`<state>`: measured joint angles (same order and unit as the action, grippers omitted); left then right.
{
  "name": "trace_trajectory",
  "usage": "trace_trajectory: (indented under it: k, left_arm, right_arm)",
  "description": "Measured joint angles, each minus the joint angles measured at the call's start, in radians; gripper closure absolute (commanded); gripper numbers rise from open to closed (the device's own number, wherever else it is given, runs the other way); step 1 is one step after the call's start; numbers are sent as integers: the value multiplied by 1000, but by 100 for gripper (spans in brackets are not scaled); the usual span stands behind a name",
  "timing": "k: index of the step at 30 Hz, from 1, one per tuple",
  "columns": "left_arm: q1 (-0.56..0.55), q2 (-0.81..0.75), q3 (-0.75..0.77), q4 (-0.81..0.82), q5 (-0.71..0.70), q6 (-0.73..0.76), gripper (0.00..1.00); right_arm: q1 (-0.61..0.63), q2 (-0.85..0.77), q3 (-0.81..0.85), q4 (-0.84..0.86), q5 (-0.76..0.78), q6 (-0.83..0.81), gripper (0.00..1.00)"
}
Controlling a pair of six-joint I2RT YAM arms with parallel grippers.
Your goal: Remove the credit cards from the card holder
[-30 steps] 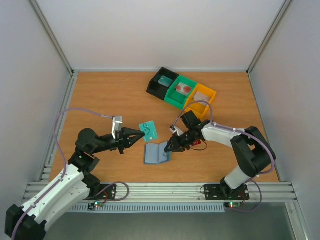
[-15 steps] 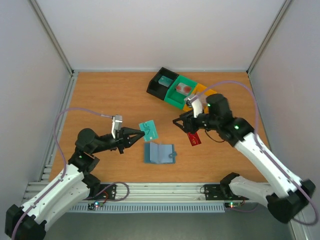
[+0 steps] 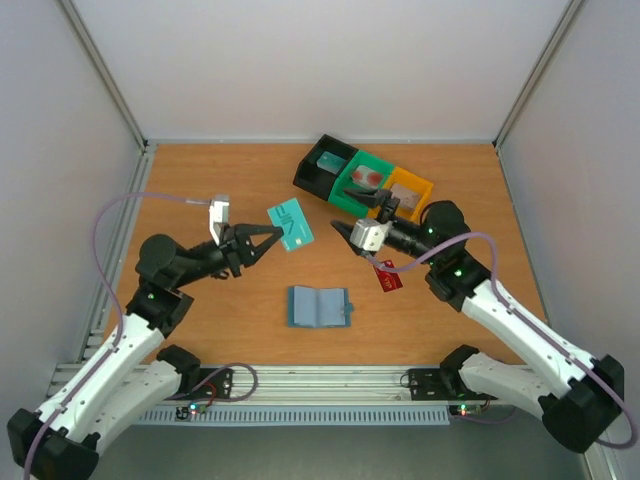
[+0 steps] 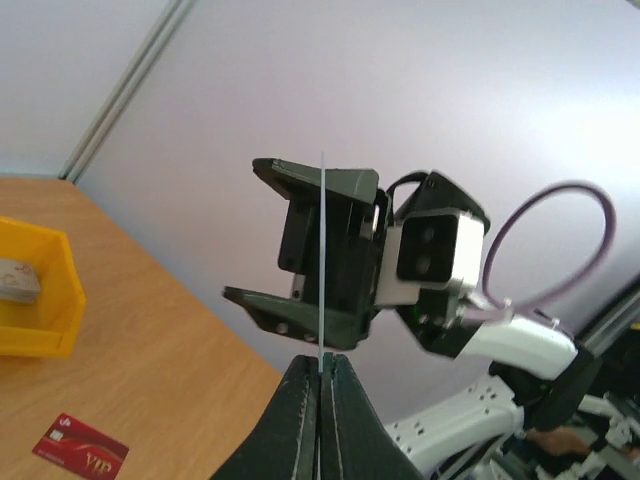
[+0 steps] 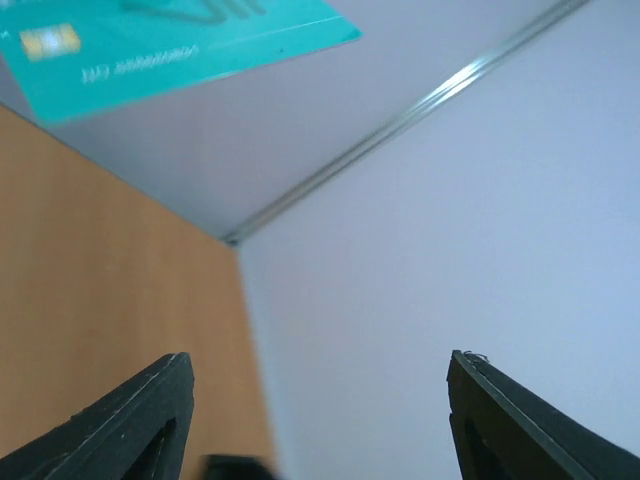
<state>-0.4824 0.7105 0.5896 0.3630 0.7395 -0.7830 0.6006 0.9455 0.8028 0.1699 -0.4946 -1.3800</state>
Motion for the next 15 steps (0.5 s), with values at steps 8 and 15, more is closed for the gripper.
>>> trace_trajectory:
  k: [8, 15]
  left_arm:
    - [37, 85, 150, -66, 15, -79, 100]
    - [39, 126, 170, -74, 137, -58, 100]
  right_arm:
    - [0, 129, 52, 298, 2, -365, 28]
    - [-29, 120, 230, 130, -104, -335, 23]
